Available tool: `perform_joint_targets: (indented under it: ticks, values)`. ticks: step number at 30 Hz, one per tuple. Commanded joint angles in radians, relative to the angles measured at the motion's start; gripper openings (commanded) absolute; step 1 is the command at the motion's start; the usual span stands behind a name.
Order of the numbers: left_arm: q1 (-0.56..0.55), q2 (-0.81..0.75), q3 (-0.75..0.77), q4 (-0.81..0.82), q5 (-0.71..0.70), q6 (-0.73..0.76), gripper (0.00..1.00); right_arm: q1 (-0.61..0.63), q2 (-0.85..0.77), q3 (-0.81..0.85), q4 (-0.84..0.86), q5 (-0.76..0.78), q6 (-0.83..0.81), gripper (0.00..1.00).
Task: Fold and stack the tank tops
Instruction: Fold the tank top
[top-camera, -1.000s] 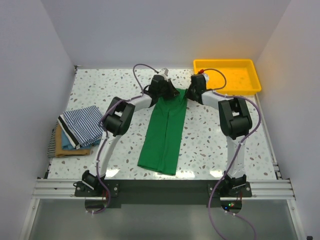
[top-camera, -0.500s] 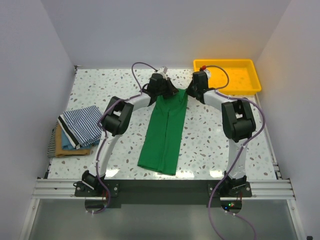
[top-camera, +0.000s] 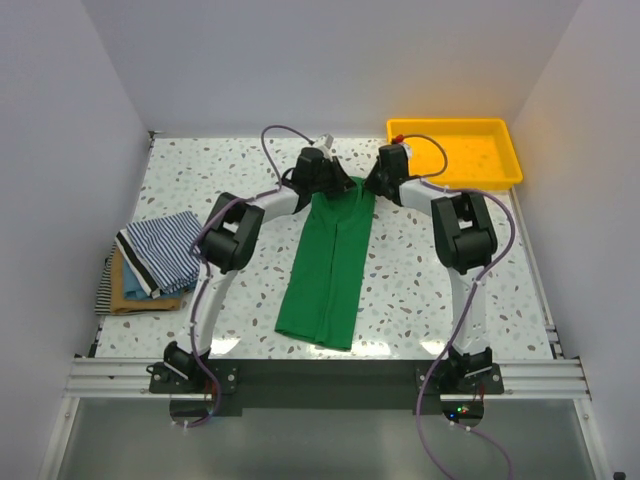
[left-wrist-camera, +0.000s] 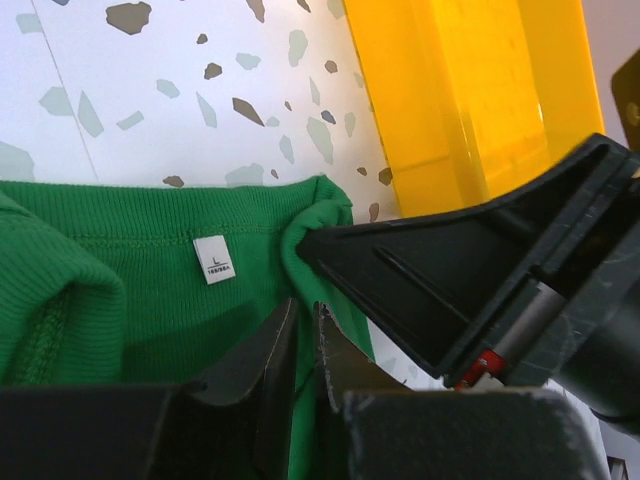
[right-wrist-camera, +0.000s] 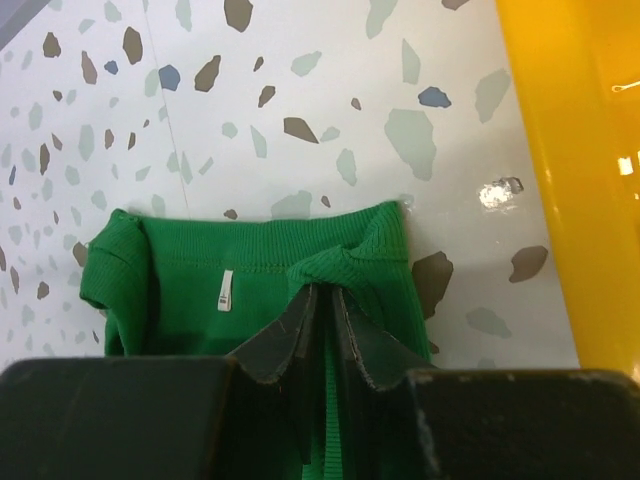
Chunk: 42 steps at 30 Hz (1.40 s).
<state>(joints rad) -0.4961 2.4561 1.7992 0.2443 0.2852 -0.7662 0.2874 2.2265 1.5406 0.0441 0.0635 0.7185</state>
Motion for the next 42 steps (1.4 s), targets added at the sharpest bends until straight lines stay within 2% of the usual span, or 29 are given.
perform_joint_targets:
  ticks: [1, 8, 15, 19, 26, 28, 32, 38, 42]
  values:
    - [0.016, -0.101, -0.032, 0.041, 0.011, 0.021, 0.16, 0.009, 0.028, 0.053, 0.016, -0.013, 0.015, 0.15]
    - [0.027, -0.201, -0.081, 0.053, -0.001, 0.028, 0.2, 0.01, 0.068, 0.107, -0.03, 0.007, -0.01, 0.15]
    - [0.067, -0.359, -0.191, 0.007, -0.058, 0.008, 0.24, 0.012, 0.154, 0.301, -0.13, 0.0, -0.053, 0.15]
    - [0.1, -0.465, -0.331, -0.022, -0.081, -0.002, 0.27, 0.01, 0.208, 0.395, -0.17, -0.04, -0.076, 0.15]
    - [0.105, -0.698, -0.606, -0.008, -0.052, 0.01, 0.34, 0.01, 0.121, 0.441, -0.164, -0.083, -0.128, 0.3]
    - [0.105, -0.735, -0.682, -0.023, -0.044, 0.004, 0.35, 0.009, 0.078, 0.451, -0.187, -0.082, -0.129, 0.31]
    - [0.097, -0.85, -0.797, -0.056, -0.05, 0.005, 0.37, 0.009, -0.002, 0.418, -0.213, -0.074, -0.126, 0.31]
    - [0.067, -0.989, -0.922, -0.232, -0.13, 0.025, 0.41, 0.015, -0.166, 0.254, -0.276, -0.067, -0.091, 0.31]
    - [0.022, -1.078, -1.026, -0.367, -0.161, 0.033, 0.41, 0.05, -0.31, 0.062, -0.383, -0.067, -0.086, 0.3]
